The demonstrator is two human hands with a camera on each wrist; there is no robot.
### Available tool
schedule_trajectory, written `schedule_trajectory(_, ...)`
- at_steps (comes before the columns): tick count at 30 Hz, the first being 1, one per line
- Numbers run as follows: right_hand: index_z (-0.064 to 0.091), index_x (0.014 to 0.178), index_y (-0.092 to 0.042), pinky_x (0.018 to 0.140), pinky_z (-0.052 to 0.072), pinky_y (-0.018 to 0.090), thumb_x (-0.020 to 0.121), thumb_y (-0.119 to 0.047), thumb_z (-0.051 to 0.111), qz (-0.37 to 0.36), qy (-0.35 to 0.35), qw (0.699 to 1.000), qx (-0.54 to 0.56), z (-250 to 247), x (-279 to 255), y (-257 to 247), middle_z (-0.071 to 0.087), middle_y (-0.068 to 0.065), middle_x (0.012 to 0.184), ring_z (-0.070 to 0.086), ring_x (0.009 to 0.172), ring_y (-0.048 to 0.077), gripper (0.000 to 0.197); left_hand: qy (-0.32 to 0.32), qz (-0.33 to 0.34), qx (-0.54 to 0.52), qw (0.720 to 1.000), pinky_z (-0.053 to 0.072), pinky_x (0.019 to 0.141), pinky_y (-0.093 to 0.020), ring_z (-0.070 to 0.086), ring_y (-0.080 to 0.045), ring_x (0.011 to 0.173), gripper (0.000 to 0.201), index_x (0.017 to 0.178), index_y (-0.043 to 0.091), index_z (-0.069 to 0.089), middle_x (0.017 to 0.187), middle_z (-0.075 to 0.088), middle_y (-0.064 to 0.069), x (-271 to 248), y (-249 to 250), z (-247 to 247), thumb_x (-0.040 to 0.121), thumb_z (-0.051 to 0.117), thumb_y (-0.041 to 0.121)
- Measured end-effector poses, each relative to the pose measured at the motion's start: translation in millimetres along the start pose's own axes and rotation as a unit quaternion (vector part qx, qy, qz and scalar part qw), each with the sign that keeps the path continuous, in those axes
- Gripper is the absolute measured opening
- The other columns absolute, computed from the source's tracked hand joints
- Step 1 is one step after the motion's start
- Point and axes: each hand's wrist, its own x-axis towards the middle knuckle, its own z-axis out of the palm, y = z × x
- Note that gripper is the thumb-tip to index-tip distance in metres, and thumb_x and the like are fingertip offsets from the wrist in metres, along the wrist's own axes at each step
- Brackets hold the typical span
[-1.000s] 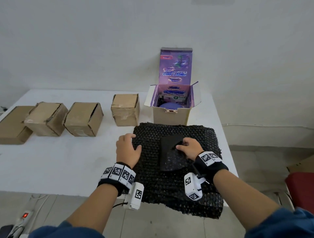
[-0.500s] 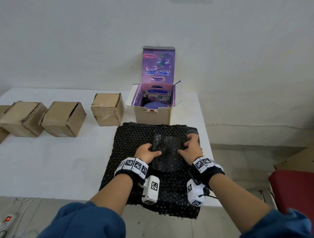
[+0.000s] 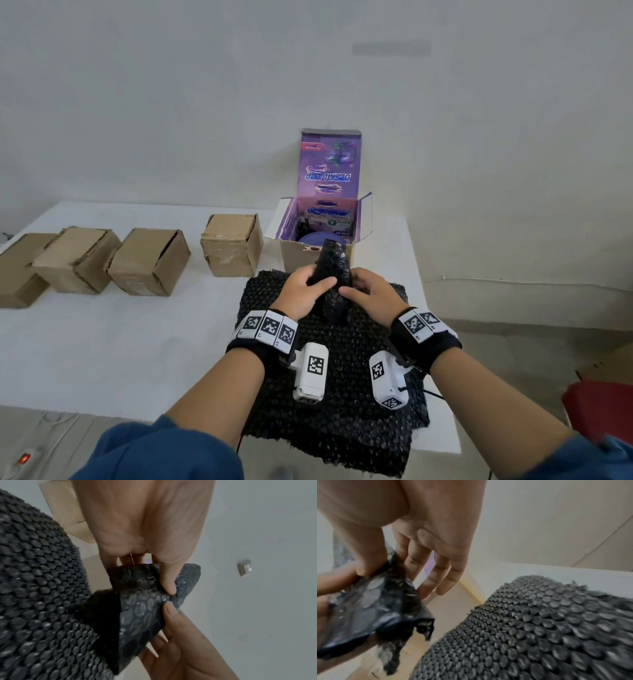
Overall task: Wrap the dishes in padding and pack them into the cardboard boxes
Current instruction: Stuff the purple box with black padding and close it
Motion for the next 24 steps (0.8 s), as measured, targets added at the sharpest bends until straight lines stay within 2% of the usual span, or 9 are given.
schedule_trajectory(5, 0.06, 0.111, -0.018, 0.091, 0.048, 0.03, 0.09, -0.01, 0.06, -0.032, 0.018, 0.999, -0.009, -6, 27, -19, 0.067, 0.004, 0.106, 0.063, 0.097, 0.018, 0.023, 0.036, 0.012, -0.012, 0.999, 0.048, 0.094, -0.034, 0.061, -0.021, 0.104, 0.025, 0.104, 0.018, 0.051, 0.11, 0.063, -0.008, 26, 8, -16, 0.085, 0.067, 0.017)
schedule_trajectory(8, 0.061, 0.104, -0.018, 0.091, 0.05, 0.042, 0.088, -0.01, 0.063, -0.022, 0.075, 0.997, -0.013, -9, 49, -26, 0.067, 0.013, 0.1, 0.063, 0.092, 0.029, 0.018, 0.061, 0.045, -0.005, 0.997, 0.05, 0.085, -0.027, 0.061, -0.017, 0.096, 0.033, 0.108, 0.015, 0.043, 0.109, 0.062, -0.01, 46, 15, -25, 0.085, 0.066, 0.011)
schedule_trajectory(9, 0.059, 0.106, -0.017, 0.089, 0.051, 0.042, 0.087, -0.009, 0.064, -0.022, 0.097, 0.995, -0.001, -9, 56, -30, 0.067, 0.015, 0.096, 0.063, 0.088, 0.029, 0.022, 0.07, 0.057, 0.002, 0.996, 0.051, 0.078, -0.023, 0.062, -0.015, 0.091, 0.036, 0.11, 0.014, 0.039, 0.108, 0.063, -0.011, 52, 18, -28, 0.086, 0.065, 0.009)
schedule_trajectory(11, 0.046, 0.113, -0.019, 0.077, 0.051, 0.025, 0.084, -0.003, 0.065, -0.036, 0.139, 0.989, 0.018, -10, 69, -37, 0.061, 0.007, 0.083, 0.059, 0.073, 0.018, 0.038, 0.081, 0.072, 0.025, 0.994, 0.05, 0.065, -0.016, 0.062, -0.012, 0.083, 0.041, 0.113, 0.016, 0.034, 0.102, 0.063, -0.009, 66, 24, -34, 0.087, 0.064, 0.008)
schedule_trajectory(13, 0.038, 0.12, -0.026, 0.069, 0.045, 0.012, 0.083, 0.0, 0.064, -0.06, 0.135, 0.989, -0.003, -14, 79, -48, 0.055, -0.003, 0.081, 0.054, 0.068, 0.006, 0.053, 0.086, 0.088, 0.036, 0.992, 0.053, 0.072, -0.021, 0.065, -0.018, 0.088, 0.042, 0.11, 0.02, 0.031, 0.103, 0.063, -0.012, 81, 30, -39, 0.086, 0.064, 0.009)
schedule_trajectory(15, 0.037, 0.132, -0.031, 0.074, 0.046, 0.011, 0.083, 0.001, 0.064, -0.069, 0.078, 0.993, -0.047, -18, 90, -54, 0.055, -0.009, 0.098, 0.054, 0.078, -0.001, 0.065, 0.084, 0.106, 0.048, 0.99, 0.053, 0.084, -0.034, 0.065, -0.022, 0.096, 0.041, 0.108, 0.023, 0.032, 0.109, 0.062, -0.015, 98, 34, -46, 0.086, 0.064, 0.008)
schedule_trajectory(19, 0.031, 0.146, -0.022, 0.093, 0.042, 0.013, 0.078, -0.007, 0.073, -0.048, 0.034, 0.985, -0.159, -31, 120, -55, 0.045, -0.004, 0.128, 0.049, 0.11, 0.006, 0.081, 0.027, 0.112, 0.032, 0.993, 0.049, 0.097, -0.041, 0.061, -0.021, 0.108, 0.039, 0.116, 0.022, 0.043, 0.119, 0.061, -0.011, 130, 42, -59, 0.087, 0.063, 0.005)
schedule_trajectory(21, 0.042, 0.141, -0.018, 0.101, 0.041, 0.025, 0.075, -0.012, 0.075, -0.056, 0.046, 0.975, -0.209, -35, 134, -51, 0.053, 0.002, 0.127, 0.051, 0.115, 0.014, 0.074, -0.022, 0.107, 0.027, 0.994, 0.047, 0.099, -0.036, 0.06, -0.019, 0.107, 0.039, 0.122, 0.013, 0.047, 0.119, 0.062, -0.013, 142, 45, -63, 0.087, 0.063, 0.005)
schedule_trajectory(24, 0.059, 0.124, -0.013, 0.091, 0.039, 0.024, 0.075, -0.013, 0.075, -0.058, 0.078, 0.963, -0.252, -38, 150, -46, 0.061, 0.009, 0.112, 0.054, 0.106, 0.022, 0.051, -0.038, 0.133, 0.067, 0.988, 0.046, 0.101, -0.036, 0.059, -0.017, 0.107, 0.039, 0.119, 0.015, 0.051, 0.117, 0.061, -0.009, 158, 42, -67, 0.084, 0.068, 0.012)
